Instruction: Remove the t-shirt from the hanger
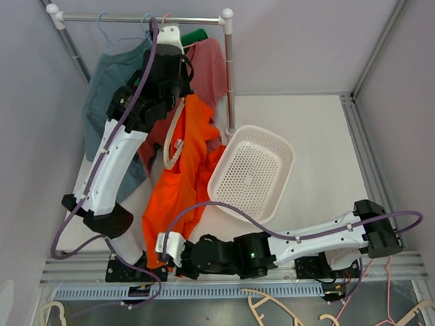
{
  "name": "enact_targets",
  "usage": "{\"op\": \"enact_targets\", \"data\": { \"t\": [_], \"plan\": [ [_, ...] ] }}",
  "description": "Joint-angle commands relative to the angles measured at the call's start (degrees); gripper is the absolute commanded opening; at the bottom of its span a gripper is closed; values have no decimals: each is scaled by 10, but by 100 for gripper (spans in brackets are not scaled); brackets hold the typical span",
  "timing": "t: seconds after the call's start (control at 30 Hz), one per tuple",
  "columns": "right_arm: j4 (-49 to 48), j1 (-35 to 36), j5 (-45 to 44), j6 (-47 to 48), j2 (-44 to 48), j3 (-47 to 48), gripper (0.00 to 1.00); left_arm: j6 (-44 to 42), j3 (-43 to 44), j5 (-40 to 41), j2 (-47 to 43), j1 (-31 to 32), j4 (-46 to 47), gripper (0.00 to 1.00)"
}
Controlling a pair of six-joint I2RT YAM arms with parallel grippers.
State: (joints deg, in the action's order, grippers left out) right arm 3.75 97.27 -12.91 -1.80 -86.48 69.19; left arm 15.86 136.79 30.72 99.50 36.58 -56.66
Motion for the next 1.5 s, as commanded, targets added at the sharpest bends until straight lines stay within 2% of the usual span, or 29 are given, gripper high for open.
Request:
{"op": "enact_targets", "data": {
  "t": [0.0, 0.03, 0.07, 0.17, 0.23, 0.27, 0.47, 0.5, 0.6, 0.67, 0.73, 0.77, 0.83, 0.87, 0.9, 0.97, 1.07, 1.17, 1.3, 1.43, 1.47],
  "plan": [
    [10, -8, -60, -49, 37, -13, 0, 39, -69, -53, -96, -11, 20, 1],
    [3, -46, -84, -78, 53, -22, 0, 39, -165, -65, -141, -6, 97, 1],
    [-2, -68, -96, -98, 71, -32, 0, 37, -270, -82, -244, 2, 146, 0],
    [6, -158, -110, -157, 125, -50, 0, 31, -424, -124, -406, 3, 258, 1],
    [36, -200, -125, -188, 141, -42, 0, 25, -435, -140, -452, 3, 251, 0],
    [54, -245, -137, -201, 143, -35, 0, 26, -429, -146, -468, 4, 220, 1],
    [112, -399, -97, -189, 108, 45, 0, 27, -491, -185, -605, 5, 162, 1],
    [103, -443, -32, -181, 102, 60, 0, 20, -522, -186, -647, 5, 176, 1],
    [58, -489, 64, -145, 81, 142, 0, -5, -618, -171, -714, 5, 236, 1],
    [51, -494, 61, -123, 52, 243, 0, -6, -644, -148, -750, 5, 231, 1],
    [71, -498, 3, -92, 19, 337, 0, -1, -686, -151, -807, 5, 247, 1],
    [120, -504, -16, -87, -32, 458, 0, 2, -735, -153, -833, 5, 259, 1],
    [175, -537, 3, -85, -91, 593, 0, 3, -763, -155, -878, 5, 275, 0],
    [206, -544, 22, -84, -118, 711, 0, 3, -769, -153, -892, 5, 265, 1],
    [208, -548, 40, -82, -162, 756, 0, 5, -771, -134, -890, 4, 247, 1],
    [167, -551, 82, -78, -181, 803, 0, 8, -769, -130, -869, 4, 209, 0],
    [70, -551, 84, -80, -159, 767, 0, 19, -775, -124, -863, 4, 204, 1],
    [7, -551, 54, -66, -107, 683, 0, 21, -782, -116, -859, 4, 205, 1],
    [45, -552, 23, -58, -65, 620, 0, 14, -776, -100, -823, 4, 208, 1],
    [49, -552, -5, -63, 12, 469, 0, -6, -747, -86, -755, 4, 229, 1],
    [16, -552, -16, -68, 62, 366, 0, -16, -730, -84, -741, 4, 240, 1]
  ]
}}
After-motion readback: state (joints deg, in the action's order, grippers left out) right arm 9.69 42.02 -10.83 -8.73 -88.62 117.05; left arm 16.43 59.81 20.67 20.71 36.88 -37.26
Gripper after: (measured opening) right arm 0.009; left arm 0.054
